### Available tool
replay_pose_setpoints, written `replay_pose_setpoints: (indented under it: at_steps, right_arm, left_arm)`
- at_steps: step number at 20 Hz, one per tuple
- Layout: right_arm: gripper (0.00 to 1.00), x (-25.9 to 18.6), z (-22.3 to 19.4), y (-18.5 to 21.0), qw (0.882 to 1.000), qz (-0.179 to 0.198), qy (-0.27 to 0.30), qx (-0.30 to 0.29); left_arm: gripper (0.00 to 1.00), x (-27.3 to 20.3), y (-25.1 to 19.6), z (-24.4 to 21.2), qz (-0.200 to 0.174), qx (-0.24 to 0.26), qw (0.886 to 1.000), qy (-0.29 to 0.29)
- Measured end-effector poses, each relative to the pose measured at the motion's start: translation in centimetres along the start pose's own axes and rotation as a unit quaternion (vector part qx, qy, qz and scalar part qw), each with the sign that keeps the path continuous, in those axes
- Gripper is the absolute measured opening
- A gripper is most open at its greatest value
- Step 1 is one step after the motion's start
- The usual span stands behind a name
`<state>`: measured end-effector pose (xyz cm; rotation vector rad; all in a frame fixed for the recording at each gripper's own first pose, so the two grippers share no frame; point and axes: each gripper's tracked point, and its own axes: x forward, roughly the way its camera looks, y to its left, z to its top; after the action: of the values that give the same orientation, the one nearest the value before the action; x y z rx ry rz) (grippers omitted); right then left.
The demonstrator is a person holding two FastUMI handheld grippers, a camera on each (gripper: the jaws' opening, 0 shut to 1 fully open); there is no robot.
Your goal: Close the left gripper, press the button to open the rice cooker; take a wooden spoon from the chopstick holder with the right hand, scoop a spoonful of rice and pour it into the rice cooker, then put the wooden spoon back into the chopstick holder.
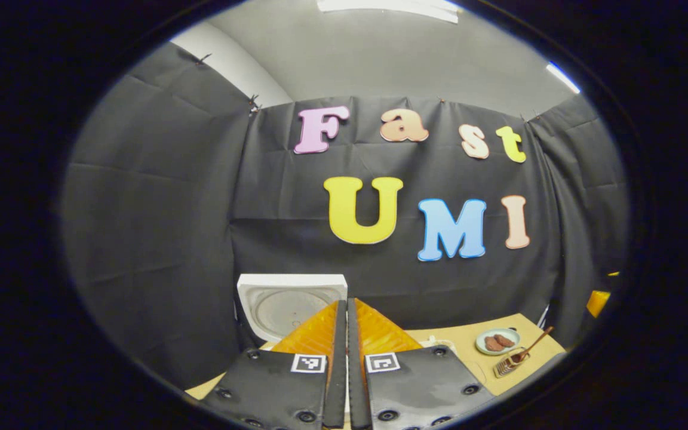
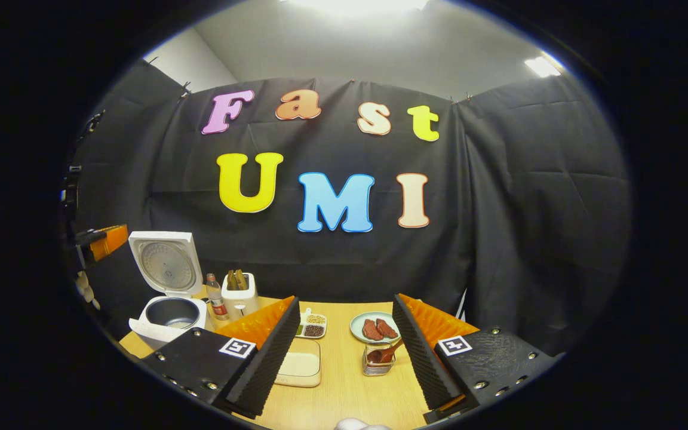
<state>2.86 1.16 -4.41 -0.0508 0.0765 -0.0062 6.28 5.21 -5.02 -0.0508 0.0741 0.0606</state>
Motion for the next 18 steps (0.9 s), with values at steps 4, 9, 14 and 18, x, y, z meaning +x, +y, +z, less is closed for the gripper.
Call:
replay_pose_setpoints:
  at_steps: [4, 9, 14, 18]
  right_arm:
    - [0.95, 0.4, -1.5, -0.6, 1.000, -0.004, 0.007, 0.001]
    - [0.95, 1.8, -6.2, -1.8, 0.999, -0.008, 0.030, 0.021]
    - [0.95, 5.6, -12.5, -4.5, 0.997, -0.023, 0.056, 0.051]
    - [0.95, 9.8, -18.4, -7.9, 0.991, -0.049, 0.098, 0.082]
  left_arm:
    - [0.64, -2.1, -0.3, -0.5, -0.010, -0.007, 1.000, -0.004]
    - [0.94, -4.9, -1.9, 0.7, -0.026, -0.007, 0.999, -0.036]
    - [0.94, -5.8, -3.6, 2.0, -0.042, -0.005, 0.998, -0.053]
    - [0.95, -4.9, -4.8, 2.5, -0.029, 0.002, 0.998, -0.054]
